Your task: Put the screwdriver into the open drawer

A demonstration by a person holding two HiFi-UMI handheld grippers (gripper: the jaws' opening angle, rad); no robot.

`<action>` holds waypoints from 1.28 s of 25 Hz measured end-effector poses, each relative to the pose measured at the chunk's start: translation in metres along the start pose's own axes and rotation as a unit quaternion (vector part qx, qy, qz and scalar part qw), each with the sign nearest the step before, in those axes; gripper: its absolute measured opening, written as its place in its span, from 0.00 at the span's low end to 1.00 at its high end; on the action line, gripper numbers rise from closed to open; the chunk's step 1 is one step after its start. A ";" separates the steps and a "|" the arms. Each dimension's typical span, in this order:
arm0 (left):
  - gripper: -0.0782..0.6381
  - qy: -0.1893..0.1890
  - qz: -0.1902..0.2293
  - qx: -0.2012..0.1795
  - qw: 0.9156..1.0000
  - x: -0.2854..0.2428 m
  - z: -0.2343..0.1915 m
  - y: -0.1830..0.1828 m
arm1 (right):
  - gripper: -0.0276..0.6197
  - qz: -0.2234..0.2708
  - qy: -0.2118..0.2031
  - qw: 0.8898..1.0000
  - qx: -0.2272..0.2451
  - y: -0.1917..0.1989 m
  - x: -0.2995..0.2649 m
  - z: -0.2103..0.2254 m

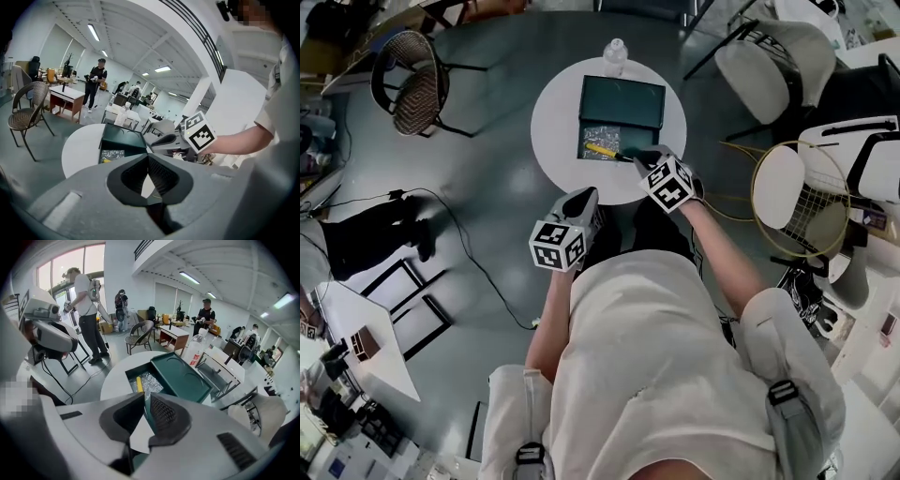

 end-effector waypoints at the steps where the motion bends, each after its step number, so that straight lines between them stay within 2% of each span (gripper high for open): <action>1: 0.13 0.008 0.000 -0.005 1.000 0.000 0.001 -0.003 | 0.11 0.011 0.004 1.000 -0.011 -0.001 0.008 -0.002; 7: 0.13 0.051 0.004 -0.040 0.998 -0.005 0.016 -0.024 | 0.09 0.076 0.014 0.993 -0.092 0.005 0.053 -0.015; 13: 0.13 0.085 0.018 -0.067 0.994 0.000 0.039 -0.042 | 0.07 0.156 0.016 0.974 -0.166 0.009 0.107 -0.031; 16: 0.13 0.092 0.025 -0.081 0.992 0.003 0.047 -0.051 | 0.07 0.206 0.016 0.957 -0.204 0.005 0.133 -0.032; 20: 0.13 0.095 0.038 -0.093 0.990 0.009 0.053 -0.058 | 0.06 0.290 -0.007 0.923 -0.253 -0.002 0.168 -0.035; 22: 0.13 0.099 0.039 -0.092 0.990 0.010 0.055 -0.058 | 0.06 0.312 -0.006 0.914 -0.261 -0.004 0.180 -0.038; 26: 0.13 0.099 0.036 -0.093 0.990 0.010 0.057 -0.054 | 0.05 0.332 0.000 0.910 -0.249 -0.006 0.190 -0.046; 32: 0.13 0.094 0.036 -0.091 0.991 0.012 0.047 -0.061 | 0.05 0.333 -0.009 0.910 -0.246 -0.016 0.184 -0.044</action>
Point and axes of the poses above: the fingertips, and each gripper's own axes: x backward along the fingers, z to its right, y out of its underside, the point moved 6 cm from there along x, backward along the fingers, and after that the axes turned 2 degrees about -z, right-handed, at the moved point
